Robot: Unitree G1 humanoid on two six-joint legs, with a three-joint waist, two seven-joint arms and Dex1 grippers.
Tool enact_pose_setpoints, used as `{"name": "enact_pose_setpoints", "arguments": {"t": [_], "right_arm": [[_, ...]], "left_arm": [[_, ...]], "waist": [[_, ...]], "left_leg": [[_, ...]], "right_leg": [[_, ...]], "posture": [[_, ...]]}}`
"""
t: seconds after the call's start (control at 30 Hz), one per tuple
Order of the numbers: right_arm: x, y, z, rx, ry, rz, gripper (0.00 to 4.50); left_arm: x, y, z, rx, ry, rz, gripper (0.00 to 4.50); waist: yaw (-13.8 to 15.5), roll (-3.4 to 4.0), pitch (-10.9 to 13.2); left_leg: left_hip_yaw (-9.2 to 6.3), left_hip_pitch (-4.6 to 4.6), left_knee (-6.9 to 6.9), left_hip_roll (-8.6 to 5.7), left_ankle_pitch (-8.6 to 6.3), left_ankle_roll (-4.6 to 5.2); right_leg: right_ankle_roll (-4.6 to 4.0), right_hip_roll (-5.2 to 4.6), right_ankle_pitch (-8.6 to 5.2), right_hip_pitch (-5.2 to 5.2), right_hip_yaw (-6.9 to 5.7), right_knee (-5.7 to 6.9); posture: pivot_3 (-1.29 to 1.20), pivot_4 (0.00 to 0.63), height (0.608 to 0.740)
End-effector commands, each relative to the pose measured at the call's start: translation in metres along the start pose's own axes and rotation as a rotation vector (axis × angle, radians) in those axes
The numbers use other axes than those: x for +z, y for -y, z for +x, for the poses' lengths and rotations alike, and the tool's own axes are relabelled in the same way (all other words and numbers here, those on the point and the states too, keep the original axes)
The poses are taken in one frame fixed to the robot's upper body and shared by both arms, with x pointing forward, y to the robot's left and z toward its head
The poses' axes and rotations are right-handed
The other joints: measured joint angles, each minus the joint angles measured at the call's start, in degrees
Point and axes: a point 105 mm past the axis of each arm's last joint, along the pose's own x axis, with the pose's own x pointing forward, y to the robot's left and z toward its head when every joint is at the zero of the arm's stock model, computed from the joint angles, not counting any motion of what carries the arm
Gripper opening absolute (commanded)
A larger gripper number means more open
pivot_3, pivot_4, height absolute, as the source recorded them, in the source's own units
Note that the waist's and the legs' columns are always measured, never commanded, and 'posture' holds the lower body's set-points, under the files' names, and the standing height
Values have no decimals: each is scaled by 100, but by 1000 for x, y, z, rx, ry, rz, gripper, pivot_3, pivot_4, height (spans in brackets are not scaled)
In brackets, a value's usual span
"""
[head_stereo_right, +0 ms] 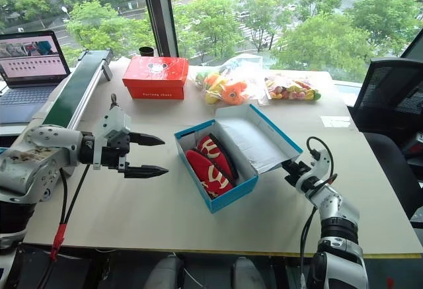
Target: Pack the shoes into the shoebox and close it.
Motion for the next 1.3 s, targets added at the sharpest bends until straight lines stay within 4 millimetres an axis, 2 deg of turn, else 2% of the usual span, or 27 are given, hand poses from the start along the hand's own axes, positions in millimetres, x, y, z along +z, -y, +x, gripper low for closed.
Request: {"name": "enact_pose_setpoints", "arguments": {"t": [0.03,0.1,0.13,0.27,0.37,0.47,0.57,0.7,0.8,0.87,0.97,1.1,1.23,1.27,1.3], "right_arm": [[33,-74,-9,355,70,-42,65],[32,-98,-15,438,34,-71,65],[25,-121,-21,505,-29,-131,65],[4,-180,-53,689,-155,-263,65],[-3,-200,-69,748,-195,-303,65],[-19,-209,-74,753,-304,-384,65],[-21,-210,-59,712,-342,-480,65],[-20,-219,-28,702,-347,-522,65],[-36,-226,2,700,-406,-583,65],[-50,-233,19,707,-450,-622,65],[-79,-229,37,701,-542,-703,65],[-103,-211,48,667,-624,-786,65],[-126,-151,44,567,-765,-1113,65],[-127,-144,41,567,-780,-1158,65],[-126,-145,39,579,-767,-1144,65]], "left_arm": [[9,-1,-4,13,19,36,4500],[8,-1,-5,15,13,38,4500],[8,-3,-5,18,5,42,4500],[8,-1,-11,0,-28,57,4500],[13,1,-17,-16,-36,75,4500],[25,12,-19,-83,-6,94,4500],[33,15,-16,-102,13,104,4500],[28,13,-10,-80,4,94,4500],[21,10,-5,-46,-8,97,4500],[27,9,-2,-26,25,106,4500],[34,10,-2,-5,47,117,4500],[29,12,0,28,42,103,4500],[27,14,9,76,79,104,4500],[29,11,13,109,98,106,4500],[31,9,15,131,127,102,4500]], "waist": [[-12,19,12],[-41,41,25],[-55,41,25],[-38,45,27],[-23,44,28],[-2,44,28],[2,42,28],[-44,43,27],[-46,42,27],[-43,43,28],[-19,42,28],[26,42,28],[19,43,23],[34,45,13],[59,41,2]], "left_leg": [[0,-8,-4,0,0,0],[-1,-14,-9,0,0,0],[-1,-15,-13,0,0,1],[-7,-17,-22,4,-3,4],[-7,-20,-18,3,-3,4],[-5,-20,-8,0,-2,4],[-6,-20,-6,2,-2,4],[-4,-18,-5,2,-2,5],[-5,-19,-8,4,-2,6],[-5,-21,-10,3,-3,7],[-6,-33,-9,3,-3,7],[-8,-48,-2,0,-3,7],[-8,-22,0,1,-3,7],[-9,-12,-1,1,-4,6],[-9,-2,-2,0,-4,6]], "right_leg": [[-8,0,4,-10,0,2],[-20,1,10,-18,0,5],[-20,1,10,-21,1,6],[-27,6,6,-25,-6,7],[-26,4,5,-25,-7,5],[8,0,-14,-20,-7,4],[9,1,-16,-20,-7,5],[10,4,-15,-23,-2,6],[8,7,-15,-26,-3,6],[-3,8,-9,-29,-2,7],[-28,7,5,-42,-5,8],[-29,2,6,-48,-9,9],[-29,3,6,-26,-9,12],[-27,3,5,-16,-11,10],[-26,2,4,-5,-11,9]], "posture": [[0,150,739],[0,150,739],[0,150,739],[0,150,739],[0,150,739],[0,150,739],[0,150,739],[0,150,739],[0,150,739],[0,150,739],[0,150,739],[0,150,739],[0,150,739],[0,150,739],[0,150,739]]}}
